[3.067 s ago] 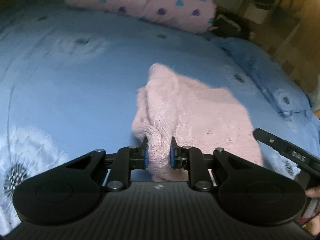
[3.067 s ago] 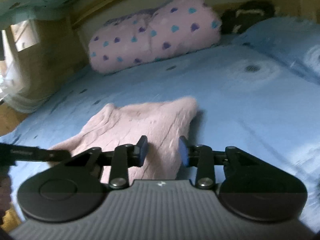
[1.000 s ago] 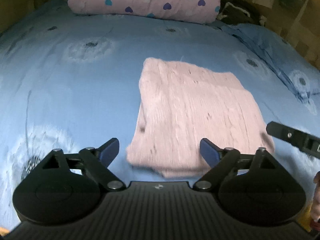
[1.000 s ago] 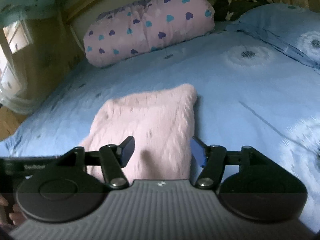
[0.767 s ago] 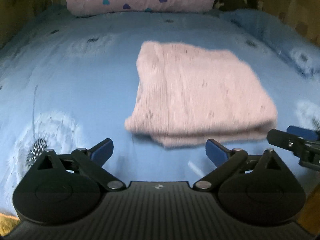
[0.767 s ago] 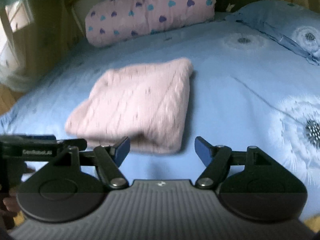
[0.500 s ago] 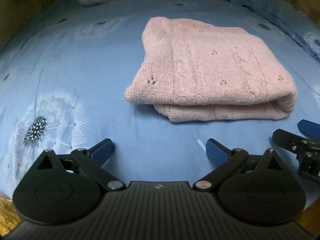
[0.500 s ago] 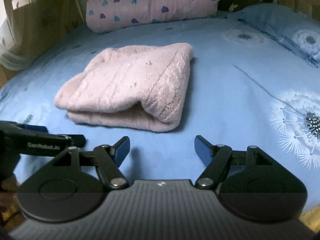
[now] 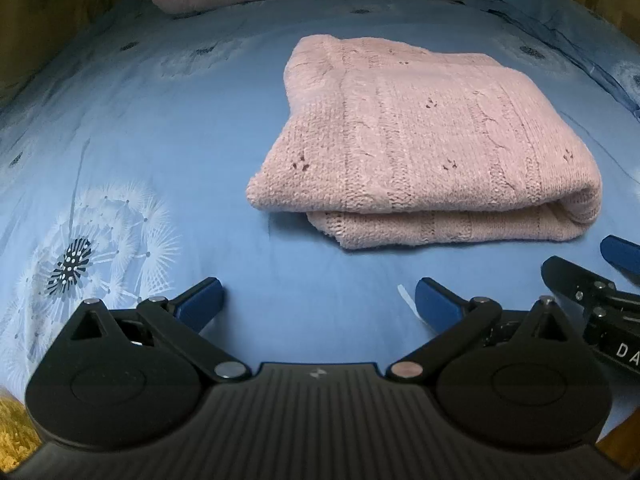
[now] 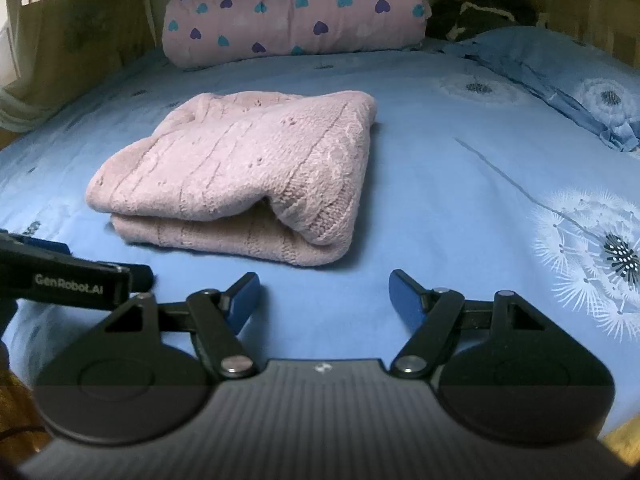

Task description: Fold small clothes

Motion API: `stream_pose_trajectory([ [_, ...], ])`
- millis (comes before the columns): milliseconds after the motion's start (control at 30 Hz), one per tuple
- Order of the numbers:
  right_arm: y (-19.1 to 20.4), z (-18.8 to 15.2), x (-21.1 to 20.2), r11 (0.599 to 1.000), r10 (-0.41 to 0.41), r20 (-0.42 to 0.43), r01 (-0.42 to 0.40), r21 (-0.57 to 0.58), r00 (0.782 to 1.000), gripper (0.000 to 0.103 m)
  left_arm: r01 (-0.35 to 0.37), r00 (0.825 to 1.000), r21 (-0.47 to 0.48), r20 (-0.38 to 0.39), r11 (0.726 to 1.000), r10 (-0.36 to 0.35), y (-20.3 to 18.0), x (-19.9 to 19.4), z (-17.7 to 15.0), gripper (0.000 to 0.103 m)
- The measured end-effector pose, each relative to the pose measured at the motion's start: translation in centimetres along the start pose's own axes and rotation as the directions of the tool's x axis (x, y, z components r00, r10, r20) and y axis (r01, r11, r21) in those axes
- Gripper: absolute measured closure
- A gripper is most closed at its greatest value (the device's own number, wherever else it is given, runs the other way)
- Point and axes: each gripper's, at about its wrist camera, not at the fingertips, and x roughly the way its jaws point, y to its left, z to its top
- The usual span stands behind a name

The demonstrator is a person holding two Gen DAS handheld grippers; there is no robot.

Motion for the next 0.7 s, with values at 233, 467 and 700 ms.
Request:
stream_pose_trajectory([
  [233,-0.08,-0.01,-0.04,1.000,0.000,0.001,0.000,0.000,1.000,0.029,0.001,1.000,0.002,0.008,1.000,-0.001,-0.08,0.03,-0.22,0.000],
  [467,0.02,-0.08,-0.05,1.000,-0.001,0.001,0.001,-0.001,1.000,0.029,0.000,1.000,0.003,0.007,1.000,0.000,-0.11,-0.01,-0.26,0.000],
  [700,0.04,-0.10,-0.05,1.000,-0.001,0.001,0.001,-0.002,1.000,0.029,0.000,1.000,0.002,0.006,1.000,0.000,-0.12,0.03,-0.24,0.000],
])
